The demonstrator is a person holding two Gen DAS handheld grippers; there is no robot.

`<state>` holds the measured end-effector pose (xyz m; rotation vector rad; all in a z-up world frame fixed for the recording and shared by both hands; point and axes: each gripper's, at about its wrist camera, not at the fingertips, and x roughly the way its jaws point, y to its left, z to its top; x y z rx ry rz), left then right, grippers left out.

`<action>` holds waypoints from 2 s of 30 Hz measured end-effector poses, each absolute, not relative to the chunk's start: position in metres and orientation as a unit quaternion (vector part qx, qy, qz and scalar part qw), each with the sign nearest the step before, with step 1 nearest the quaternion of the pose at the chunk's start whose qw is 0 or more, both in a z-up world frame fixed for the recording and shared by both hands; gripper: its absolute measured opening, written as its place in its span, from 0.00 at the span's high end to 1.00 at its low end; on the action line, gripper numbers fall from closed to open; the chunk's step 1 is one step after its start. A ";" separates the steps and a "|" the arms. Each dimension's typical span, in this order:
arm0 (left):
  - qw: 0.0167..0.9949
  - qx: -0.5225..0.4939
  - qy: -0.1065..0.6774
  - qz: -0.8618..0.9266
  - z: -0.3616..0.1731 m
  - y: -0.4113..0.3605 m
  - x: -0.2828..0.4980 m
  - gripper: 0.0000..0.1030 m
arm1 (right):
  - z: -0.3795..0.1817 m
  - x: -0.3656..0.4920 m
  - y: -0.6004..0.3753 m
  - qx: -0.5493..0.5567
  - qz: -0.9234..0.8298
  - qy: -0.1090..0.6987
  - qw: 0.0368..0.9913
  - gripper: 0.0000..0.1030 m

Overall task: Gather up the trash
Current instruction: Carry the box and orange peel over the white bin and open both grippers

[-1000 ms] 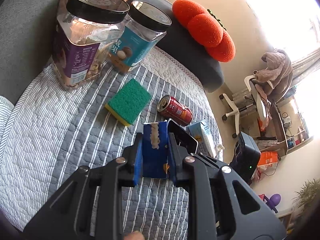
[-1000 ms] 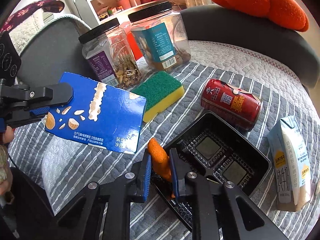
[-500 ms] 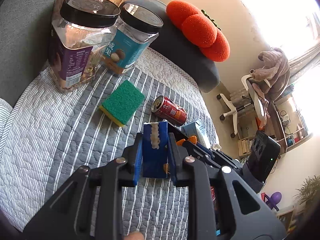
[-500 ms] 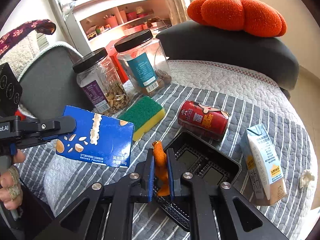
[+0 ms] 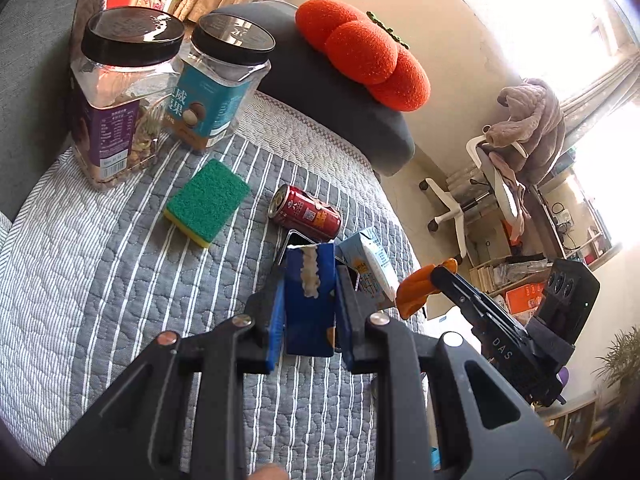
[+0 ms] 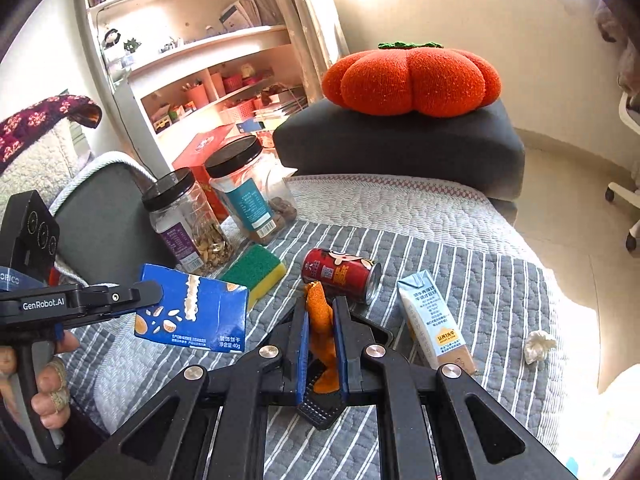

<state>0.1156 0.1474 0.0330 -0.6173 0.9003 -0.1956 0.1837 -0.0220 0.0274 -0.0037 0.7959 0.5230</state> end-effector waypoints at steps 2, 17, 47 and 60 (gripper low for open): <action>0.850 -0.288 0.429 -0.099 0.034 0.139 0.116 0.76 | 0.035 0.179 -0.038 0.002 0.237 0.374 0.897 0.88; 0.842 -0.259 0.444 -0.163 0.040 0.064 0.119 0.76 | 0.074 0.141 -0.212 0.062 0.056 0.324 0.942 0.88; 0.814 -0.157 0.460 -0.317 0.076 -0.206 0.155 0.76 | 0.078 0.055 -0.425 0.087 -0.341 0.312 0.882 0.00; 0.806 -0.080 0.488 -0.325 0.060 -0.285 0.167 0.72 | 0.075 0.025 -0.472 0.139 -0.399 0.322 0.847 0.00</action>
